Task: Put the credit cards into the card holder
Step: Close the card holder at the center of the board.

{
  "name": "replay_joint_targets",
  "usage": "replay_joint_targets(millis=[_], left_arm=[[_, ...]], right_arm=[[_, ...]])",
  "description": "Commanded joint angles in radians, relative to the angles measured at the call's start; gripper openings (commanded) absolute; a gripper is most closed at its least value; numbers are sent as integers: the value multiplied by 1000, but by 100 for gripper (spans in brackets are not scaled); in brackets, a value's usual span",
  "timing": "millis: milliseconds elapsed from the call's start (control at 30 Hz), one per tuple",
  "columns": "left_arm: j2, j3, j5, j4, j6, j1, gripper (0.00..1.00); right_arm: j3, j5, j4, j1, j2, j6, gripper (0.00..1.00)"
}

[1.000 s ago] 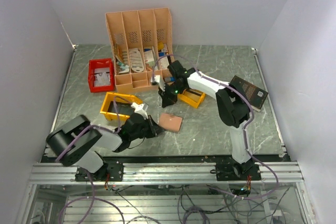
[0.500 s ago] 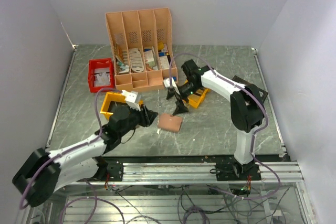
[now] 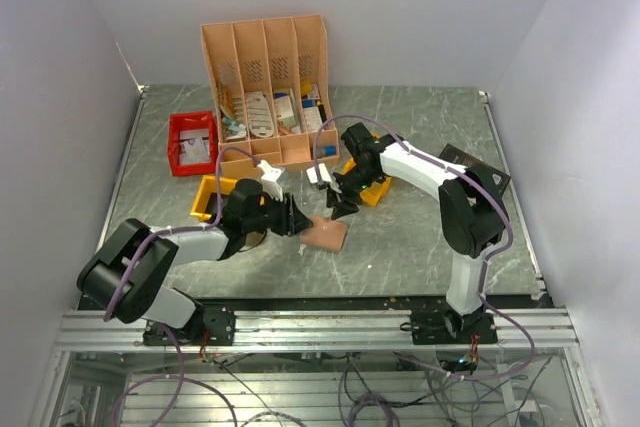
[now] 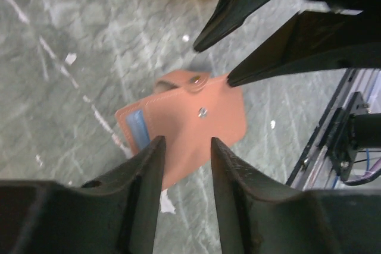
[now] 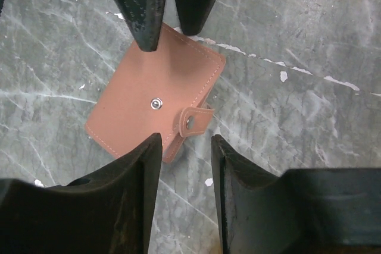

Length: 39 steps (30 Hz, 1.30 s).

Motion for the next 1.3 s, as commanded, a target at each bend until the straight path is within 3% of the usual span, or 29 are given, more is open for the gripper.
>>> replay_joint_targets(millis=[0, 67, 167, 433, 833, 1067, 1200, 1267], left_arm=[[1, 53, 71, 84, 10, 6, 41], [29, 64, 90, 98, -3, 5, 27], [88, 77, 113, 137, -21, 4, 18], [182, 95, 146, 197, -56, 0, 9], [271, 86, 152, 251, -74, -12, 7], [284, 76, 129, 239, -65, -12, 7], [293, 67, 132, 262, -76, -12, 7], [296, 63, 134, 265, -79, -12, 7]], right_arm=[[-15, 12, 11, 6, -16, -5, 37], [-17, 5, 11, 8, -12, -5, 35], [-18, 9, 17, 20, -7, -2, 33], [-26, 31, 27, 45, 8, 2, 27], [-32, 64, 36, 47, 14, 6, 15], [-23, 72, 32, 49, 25, 13, 3], [-18, 77, 37, 54, 30, 27, 4], [-25, 79, 57, 56, 24, 43, 10]])
